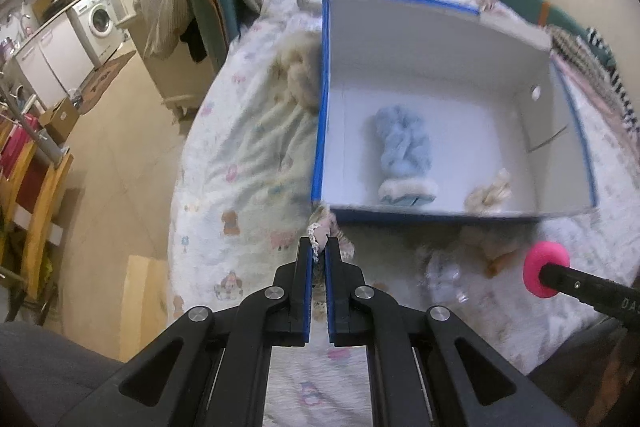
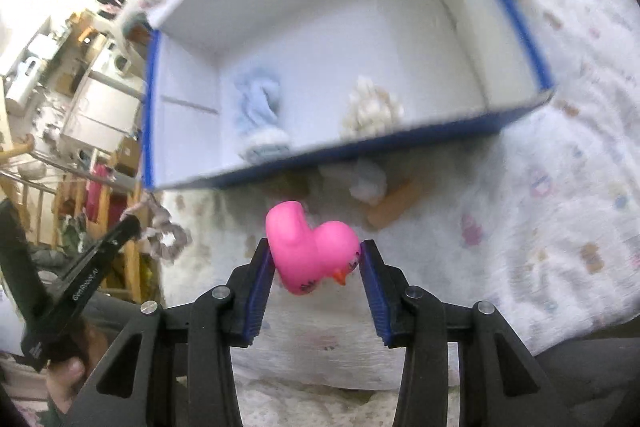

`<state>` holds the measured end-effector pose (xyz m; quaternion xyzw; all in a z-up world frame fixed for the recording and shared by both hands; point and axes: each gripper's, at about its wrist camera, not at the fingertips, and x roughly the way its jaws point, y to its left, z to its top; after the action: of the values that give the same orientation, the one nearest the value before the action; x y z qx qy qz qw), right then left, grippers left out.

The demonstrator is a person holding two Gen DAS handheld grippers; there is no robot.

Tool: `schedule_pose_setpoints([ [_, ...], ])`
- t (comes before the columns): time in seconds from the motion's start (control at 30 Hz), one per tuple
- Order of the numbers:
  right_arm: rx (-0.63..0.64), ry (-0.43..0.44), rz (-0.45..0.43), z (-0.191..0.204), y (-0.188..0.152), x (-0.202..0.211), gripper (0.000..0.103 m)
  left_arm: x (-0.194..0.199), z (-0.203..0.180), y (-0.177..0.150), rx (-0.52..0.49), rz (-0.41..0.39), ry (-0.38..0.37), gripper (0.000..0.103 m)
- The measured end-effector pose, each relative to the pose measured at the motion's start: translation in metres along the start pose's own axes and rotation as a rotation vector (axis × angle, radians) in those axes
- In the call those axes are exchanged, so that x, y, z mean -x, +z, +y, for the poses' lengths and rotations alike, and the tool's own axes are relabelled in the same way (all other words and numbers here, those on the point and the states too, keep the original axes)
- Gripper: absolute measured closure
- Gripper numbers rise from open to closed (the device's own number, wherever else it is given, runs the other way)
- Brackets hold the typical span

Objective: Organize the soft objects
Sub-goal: 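Carry the beige scrunchie and pink duck over the box with both tools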

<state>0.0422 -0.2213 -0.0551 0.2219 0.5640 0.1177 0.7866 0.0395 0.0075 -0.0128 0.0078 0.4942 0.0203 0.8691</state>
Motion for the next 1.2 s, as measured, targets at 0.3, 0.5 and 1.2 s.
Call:
schedule_pose_setpoints([
  [0.3, 0.054, 0.053, -0.147, 0.014, 0.038, 0.064, 0.058, 0.054, -0.004, 0.045, -0.016, -0.136, -0.082, 0.098],
  [0.5, 0.065, 0.052, -0.208, 0.017, 0.077, 0.074, 0.058, 0.055, -0.008, 0.084, -0.021, -0.162, -0.148, 0.098],
  [1.2, 0.094, -0.076, -0.082, -0.008, 0.101, -0.032, 0.058, -0.066, -0.067, 0.095, -0.192, -0.064, -0.049, 0.098],
])
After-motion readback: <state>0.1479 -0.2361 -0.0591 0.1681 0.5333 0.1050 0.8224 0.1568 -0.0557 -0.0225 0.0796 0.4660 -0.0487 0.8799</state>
